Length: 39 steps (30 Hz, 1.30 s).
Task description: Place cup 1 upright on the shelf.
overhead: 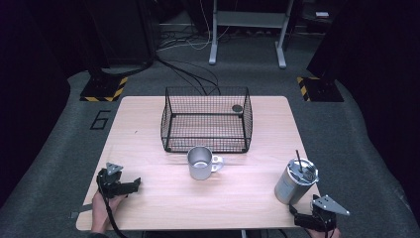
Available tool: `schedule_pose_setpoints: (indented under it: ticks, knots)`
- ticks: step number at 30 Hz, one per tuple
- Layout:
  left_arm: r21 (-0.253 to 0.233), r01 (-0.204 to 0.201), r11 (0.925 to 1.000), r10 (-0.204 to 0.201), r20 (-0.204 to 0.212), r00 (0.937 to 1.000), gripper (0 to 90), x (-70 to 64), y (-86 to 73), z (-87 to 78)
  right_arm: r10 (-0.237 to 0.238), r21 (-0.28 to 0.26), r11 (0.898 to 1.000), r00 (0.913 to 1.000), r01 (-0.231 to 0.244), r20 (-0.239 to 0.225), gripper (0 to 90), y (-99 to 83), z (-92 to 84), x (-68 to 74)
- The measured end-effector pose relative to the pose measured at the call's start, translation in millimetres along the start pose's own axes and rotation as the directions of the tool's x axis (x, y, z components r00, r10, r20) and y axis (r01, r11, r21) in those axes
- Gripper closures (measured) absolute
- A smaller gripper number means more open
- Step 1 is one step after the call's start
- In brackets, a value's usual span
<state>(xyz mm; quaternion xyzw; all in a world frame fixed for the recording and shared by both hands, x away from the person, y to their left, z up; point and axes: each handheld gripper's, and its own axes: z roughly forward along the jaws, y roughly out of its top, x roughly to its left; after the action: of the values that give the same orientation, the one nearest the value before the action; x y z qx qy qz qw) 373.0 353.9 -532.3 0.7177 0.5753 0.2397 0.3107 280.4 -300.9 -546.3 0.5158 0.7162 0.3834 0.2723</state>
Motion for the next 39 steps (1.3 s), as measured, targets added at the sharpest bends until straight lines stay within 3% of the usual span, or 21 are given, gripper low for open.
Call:
schedule_pose_setpoints:
  ticks: [1, 7, 20, 26, 39]
  knots:
    - [0.009, -0.015, 0.9998, 0.015, -0.001, 0.9999, 0.0, 1.1, 1.3, 0.4, 0.002, 0.001, 1.0, 1.0, -0.002, -0.002, 0.0, 0.4, 0.1, 0.2]
    - [0.005, -0.004, 1.0, 0.004, 0.004, 1.0, 0.0, 0.7, 5.7, 5.3, -0.004, 0.026, 1.0, 1.0, 0.004, -0.001, 0.0, 3.8, 0.5, 1.8]
    - [-0.005, -0.038, 0.9993, 0.038, 0.02, 0.9991, 0.4, -1.0, 7.4, 7.5, 0.048, 0.02, 0.999, 0.9982, -0.047, -0.036, 0.0, 21.9, -14.4, 5.1]
    - [0.001, -0.044, 0.999, 0.044, 0.039, 0.9983, 0.3, -1.4, 7.6, 7.4, 0.051, 0.015, 0.999, 0.9981, -0.05, -0.035, 0.0, 37.5, -26.8, 9.3]
    - [0.0, -0.045, 0.999, 0.045, 0.038, 0.9982, 0.3, -1.5, 7.6, 7.4, 0.051, -0.031, 0.998, 0.9966, -0.053, -0.065, 0.0, 80.1, -52.0, 15.4]
